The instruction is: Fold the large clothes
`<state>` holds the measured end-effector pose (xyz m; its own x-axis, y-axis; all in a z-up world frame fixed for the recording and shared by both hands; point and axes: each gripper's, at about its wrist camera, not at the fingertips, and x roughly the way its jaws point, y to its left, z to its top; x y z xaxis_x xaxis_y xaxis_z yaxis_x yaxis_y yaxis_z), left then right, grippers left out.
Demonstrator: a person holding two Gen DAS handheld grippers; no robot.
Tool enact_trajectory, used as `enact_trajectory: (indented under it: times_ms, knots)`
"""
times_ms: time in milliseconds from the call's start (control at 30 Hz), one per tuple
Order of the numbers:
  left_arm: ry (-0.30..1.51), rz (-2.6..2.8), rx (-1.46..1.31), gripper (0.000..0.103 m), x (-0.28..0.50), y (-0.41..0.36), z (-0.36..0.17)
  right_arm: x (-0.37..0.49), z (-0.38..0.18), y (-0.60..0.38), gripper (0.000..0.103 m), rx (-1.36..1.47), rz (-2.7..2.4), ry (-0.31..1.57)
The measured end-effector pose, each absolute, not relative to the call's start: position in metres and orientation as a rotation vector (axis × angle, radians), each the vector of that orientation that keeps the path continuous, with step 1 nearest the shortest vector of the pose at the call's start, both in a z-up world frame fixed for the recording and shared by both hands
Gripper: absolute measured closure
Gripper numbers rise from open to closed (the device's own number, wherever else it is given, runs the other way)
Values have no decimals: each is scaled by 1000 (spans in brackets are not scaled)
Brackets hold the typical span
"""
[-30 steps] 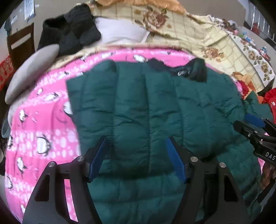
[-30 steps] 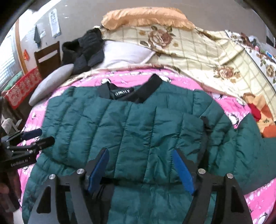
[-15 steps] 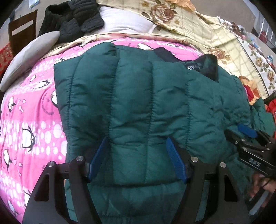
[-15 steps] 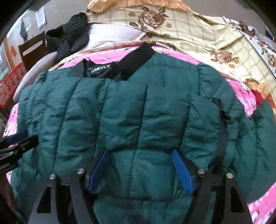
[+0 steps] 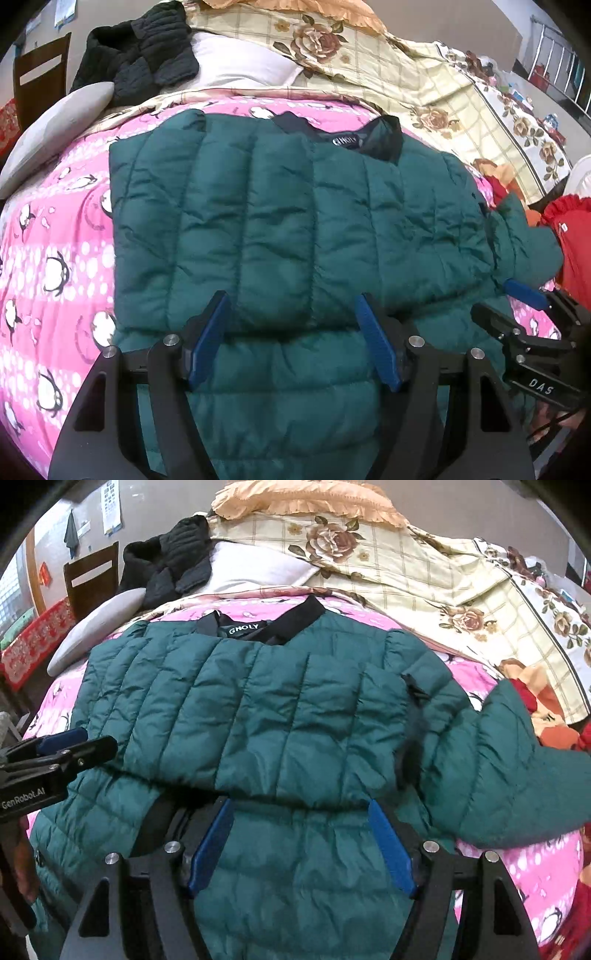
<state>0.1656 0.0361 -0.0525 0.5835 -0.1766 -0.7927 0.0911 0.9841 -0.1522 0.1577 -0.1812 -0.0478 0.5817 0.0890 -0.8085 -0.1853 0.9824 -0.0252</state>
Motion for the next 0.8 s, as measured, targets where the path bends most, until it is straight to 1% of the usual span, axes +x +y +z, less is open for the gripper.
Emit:
enact_trajectory:
  times_ms: [233,500,533,567,600,800]
  knots:
    - [961,-121,-73,32,157,22,-66,149,-58,-198,30,-99,123,971]
    - [925,-138,-90,32,145,11,-59,132,-48,-210,30,-73,126,943]
    - [920,-154,-101,32,143,10,-58,131,-47,-212,28,-67,124,940]
    - [920,-157,-102,32,142,8,-58,130,-47,-214,22,-61,120,937]
    - [923,-158,-100,32,141,7,-58,129,-47,-218,20,-57,111,933]
    - [924,-140,-77,32,137,0,-61,128,-49,-230,20,-24,96,951]
